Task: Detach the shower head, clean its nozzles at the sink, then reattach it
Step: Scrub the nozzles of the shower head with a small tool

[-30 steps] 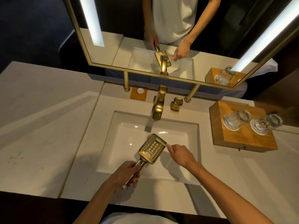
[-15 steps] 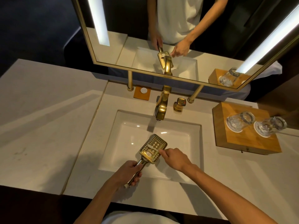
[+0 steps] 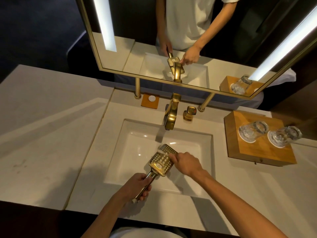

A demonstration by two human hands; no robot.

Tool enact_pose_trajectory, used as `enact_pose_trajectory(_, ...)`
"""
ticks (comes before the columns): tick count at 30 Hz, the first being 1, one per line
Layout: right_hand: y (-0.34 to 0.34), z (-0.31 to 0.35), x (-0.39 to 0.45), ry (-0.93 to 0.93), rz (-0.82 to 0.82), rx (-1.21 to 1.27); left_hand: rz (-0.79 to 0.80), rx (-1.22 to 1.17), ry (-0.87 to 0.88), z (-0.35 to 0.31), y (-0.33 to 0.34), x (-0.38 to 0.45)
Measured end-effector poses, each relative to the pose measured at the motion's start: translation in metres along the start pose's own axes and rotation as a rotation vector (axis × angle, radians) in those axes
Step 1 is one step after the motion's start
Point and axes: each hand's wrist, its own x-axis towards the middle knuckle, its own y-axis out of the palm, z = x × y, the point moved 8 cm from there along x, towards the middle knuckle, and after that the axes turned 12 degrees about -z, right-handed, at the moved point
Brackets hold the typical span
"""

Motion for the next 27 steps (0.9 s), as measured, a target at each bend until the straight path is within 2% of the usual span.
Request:
enact_pose_trajectory(3, -0.011, -0.033, 0.018, 0.171, -0.045, 0.025, 0.005, -0.013, 0.006, -0.002, 0.000, 0.001)
enact_pose_trajectory(5, -0.004, -0.037, 0.017, 0.208, -0.038, 0.093, 0.002, -0.019, 0.003, -0.003, -0.001, 0.002)
enact_pose_trajectory(9, 0.018, -0.002, -0.016, 0.085, 0.066, 0.089, -0.011, -0.010, -0.010, 0.000, -0.003, 0.003)
enact_pose_trajectory(11, 0.014, 0.005, -0.016, 0.056, 0.065, 0.081, -0.002, -0.025, -0.011, 0.000, -0.004, 0.003)
enact_pose_trajectory(15, -0.008, -0.028, 0.015, 0.195, -0.023, 0.133, 0.000, -0.034, 0.000, -0.004, -0.003, 0.004)
enact_pose_trajectory(17, -0.011, -0.029, 0.017, 0.198, -0.046, 0.121, -0.002, -0.025, 0.006, -0.004, -0.003, 0.005)
enact_pose_trajectory(23, 0.016, 0.019, -0.033, -0.006, 0.095, 0.030, -0.010, -0.023, 0.011, 0.006, -0.005, 0.005)
enact_pose_trajectory(27, -0.001, -0.006, -0.002, 0.115, 0.031, 0.054, -0.019, -0.030, 0.010, 0.008, -0.005, 0.003)
